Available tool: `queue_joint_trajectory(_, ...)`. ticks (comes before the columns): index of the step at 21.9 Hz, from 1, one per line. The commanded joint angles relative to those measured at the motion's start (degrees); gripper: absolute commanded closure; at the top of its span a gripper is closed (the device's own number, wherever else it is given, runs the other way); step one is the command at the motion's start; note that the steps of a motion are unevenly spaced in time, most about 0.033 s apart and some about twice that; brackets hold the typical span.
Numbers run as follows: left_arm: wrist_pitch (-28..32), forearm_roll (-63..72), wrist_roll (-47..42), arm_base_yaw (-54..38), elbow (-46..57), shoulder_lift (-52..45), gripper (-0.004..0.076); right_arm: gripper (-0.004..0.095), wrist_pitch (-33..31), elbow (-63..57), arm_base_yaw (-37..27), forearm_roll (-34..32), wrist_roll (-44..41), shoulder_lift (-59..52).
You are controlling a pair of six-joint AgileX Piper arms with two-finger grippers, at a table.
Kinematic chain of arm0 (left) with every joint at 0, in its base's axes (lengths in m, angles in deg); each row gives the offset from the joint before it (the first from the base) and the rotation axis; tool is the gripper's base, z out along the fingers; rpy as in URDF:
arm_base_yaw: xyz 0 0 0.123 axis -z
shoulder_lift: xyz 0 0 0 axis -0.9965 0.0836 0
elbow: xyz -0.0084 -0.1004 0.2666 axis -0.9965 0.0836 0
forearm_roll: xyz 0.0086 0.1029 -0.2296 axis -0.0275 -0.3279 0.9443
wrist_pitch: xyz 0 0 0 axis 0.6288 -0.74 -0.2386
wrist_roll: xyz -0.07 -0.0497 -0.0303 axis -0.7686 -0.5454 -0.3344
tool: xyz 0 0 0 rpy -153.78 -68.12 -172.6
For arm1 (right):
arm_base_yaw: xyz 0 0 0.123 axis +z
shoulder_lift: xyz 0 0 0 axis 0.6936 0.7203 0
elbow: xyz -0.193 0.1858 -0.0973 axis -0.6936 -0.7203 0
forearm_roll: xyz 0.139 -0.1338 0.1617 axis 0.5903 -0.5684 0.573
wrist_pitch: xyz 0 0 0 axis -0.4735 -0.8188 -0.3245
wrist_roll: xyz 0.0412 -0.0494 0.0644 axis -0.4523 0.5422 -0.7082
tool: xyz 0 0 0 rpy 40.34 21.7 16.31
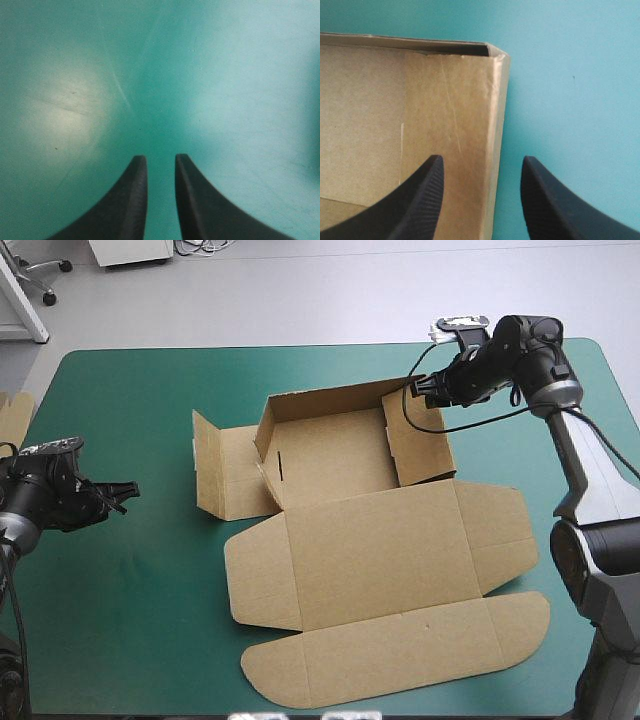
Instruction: Fold the box
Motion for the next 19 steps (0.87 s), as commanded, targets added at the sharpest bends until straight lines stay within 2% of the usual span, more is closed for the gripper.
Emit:
queue_joint_trajectory(1, 1.2, -0.3, -0.1, 0.1, -1.5, -1.9, 0.058, 0.045, -0.9, 2.3, -0.1, -0.3, 0.5, -8.0)
queue_joint_trajectory(7, 1.3, -1.9, -2.9, 0.1, -1.5, -1.9, 0.0579, 0.0458, -2.8, 1.1, -0.1, 0.0, 1.8, -16.6)
queue_joint_trajectory(11, 0.7, -1.9, -3.8, 0.1, -1.5, -1.9, 0.0579, 0.048, -2.6, -6.1, -0.1, 0.3, 3.1, -24.0)
queue_joint_trajectory(12, 0.4, -1.9, -3.8, 0.1, -1.5, -1.9, 0.0579, 0.0482, -1.8, -11.0, -0.1, 0.3, 3.2, -27.3)
queue_joint_trajectory(13, 0.4, -1.9, -3.8, 0.1, -1.5, -1.9, 0.058, 0.0482, -0.3, -13.9, -0.1, 0.3, 3.7, -29.7)
queue_joint_trajectory(15, 0.5, -1.9, -3.8, 0.1, -1.5, -1.9, 0.058, 0.0501, 6.4, -22.7, -0.1, -0.1, 4.4, -36.1)
queue_joint_trajectory(17, 0.7, -1.8, -3.8, 0.1, -1.5, -1.9, 0.058, 0.0523, 14.8, -29.2, -0.1, -3.2, 4.2, -40.0)
queue_joint_trajectory(19, 0.9, -1.8, -3.8, 0.1, -1.5, -1.9, 0.058, 0.0522, 16.0, -30.5, 1.0, -5.5, 3.5, -40.2)
